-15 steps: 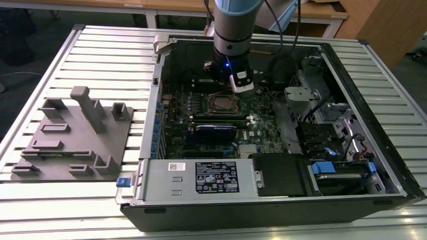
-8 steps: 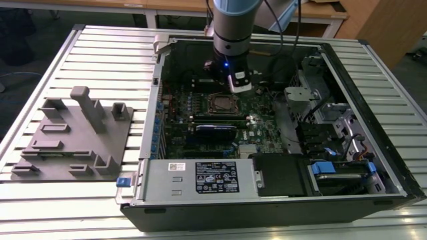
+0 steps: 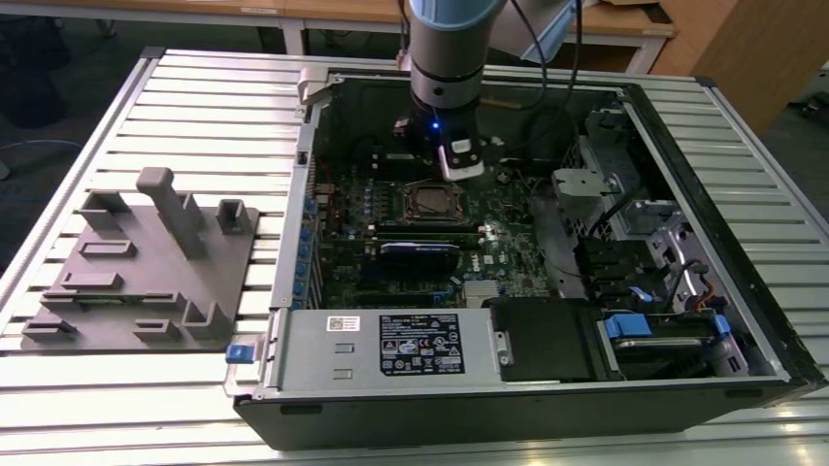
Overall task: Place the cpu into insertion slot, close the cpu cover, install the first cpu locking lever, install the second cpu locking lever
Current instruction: 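Install the first cpu locking lever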
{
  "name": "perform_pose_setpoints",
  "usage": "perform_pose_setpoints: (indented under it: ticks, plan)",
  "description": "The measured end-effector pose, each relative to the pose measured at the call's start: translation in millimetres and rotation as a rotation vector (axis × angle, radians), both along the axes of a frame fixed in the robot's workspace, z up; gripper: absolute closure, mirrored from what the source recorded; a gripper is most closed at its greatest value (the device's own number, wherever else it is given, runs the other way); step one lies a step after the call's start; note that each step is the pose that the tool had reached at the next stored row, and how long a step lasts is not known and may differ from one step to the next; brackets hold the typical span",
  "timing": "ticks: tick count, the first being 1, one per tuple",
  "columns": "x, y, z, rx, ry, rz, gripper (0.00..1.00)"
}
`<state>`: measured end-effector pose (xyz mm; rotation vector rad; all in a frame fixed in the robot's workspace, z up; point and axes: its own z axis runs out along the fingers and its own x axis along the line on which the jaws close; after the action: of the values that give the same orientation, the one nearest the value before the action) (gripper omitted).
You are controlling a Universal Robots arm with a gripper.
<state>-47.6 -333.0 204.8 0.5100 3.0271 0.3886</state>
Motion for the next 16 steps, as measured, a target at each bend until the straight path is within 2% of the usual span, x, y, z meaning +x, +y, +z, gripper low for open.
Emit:
perform_pose_setpoints:
  ticks: [5,7,10,14,16]
  plan:
    - [-0.4,1.4,-0.4,0.0000,0.0000,-0.016,0.89]
    - [-0.6,1.5,-0.7,0.0001,-0.0023,-0.017,0.89]
    - [-1.3,1.6,-1.3,0.0001,-0.0139,-0.017,0.89]
    - [-1.9,1.5,-1.4,0.0002,-0.0238,-0.017,0.89]
    - [-2.4,1.5,-1.5,0.0006,-0.0334,-0.017,0.89]
